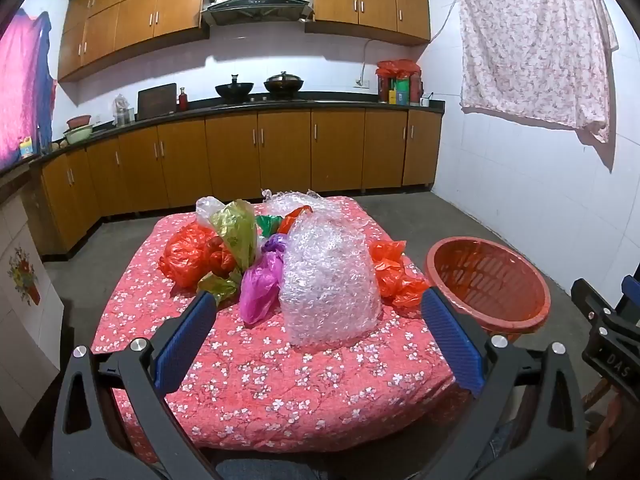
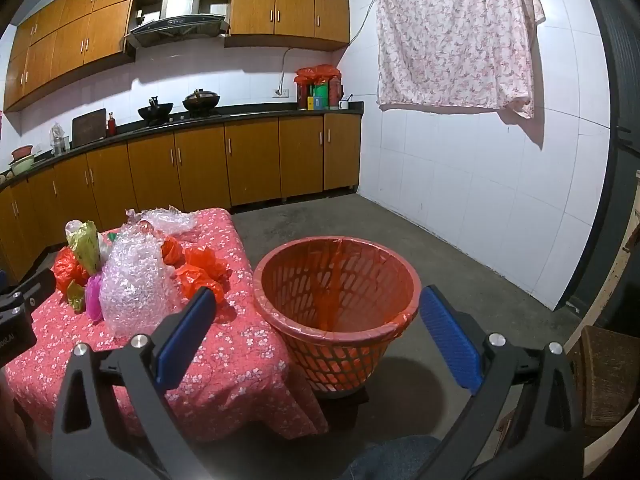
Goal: Collect trash
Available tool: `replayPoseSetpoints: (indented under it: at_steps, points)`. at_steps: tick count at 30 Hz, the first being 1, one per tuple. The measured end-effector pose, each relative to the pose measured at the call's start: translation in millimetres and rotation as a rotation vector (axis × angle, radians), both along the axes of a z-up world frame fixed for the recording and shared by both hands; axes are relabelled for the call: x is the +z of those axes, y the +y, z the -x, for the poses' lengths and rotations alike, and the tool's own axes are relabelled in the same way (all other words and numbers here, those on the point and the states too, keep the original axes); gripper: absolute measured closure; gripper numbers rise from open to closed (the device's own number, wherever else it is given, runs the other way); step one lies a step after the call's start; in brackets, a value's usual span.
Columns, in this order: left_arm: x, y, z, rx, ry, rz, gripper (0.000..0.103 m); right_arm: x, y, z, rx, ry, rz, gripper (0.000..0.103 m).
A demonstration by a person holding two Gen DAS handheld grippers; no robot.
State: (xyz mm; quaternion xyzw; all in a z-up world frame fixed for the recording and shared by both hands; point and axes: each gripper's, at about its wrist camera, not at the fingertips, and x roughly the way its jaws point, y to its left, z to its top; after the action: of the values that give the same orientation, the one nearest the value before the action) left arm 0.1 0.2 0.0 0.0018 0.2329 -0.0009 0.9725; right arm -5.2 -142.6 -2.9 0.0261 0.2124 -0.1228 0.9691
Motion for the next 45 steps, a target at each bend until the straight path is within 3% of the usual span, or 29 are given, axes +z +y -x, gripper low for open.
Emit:
replayPoseSetpoints:
  at_steps: [45]
  points:
    - [0.0,0.0,0.1,-0.001,-0.001,0.000,0.002,-2.0,1.2,-1.0,0.001,0.007,-0.007,0.004]
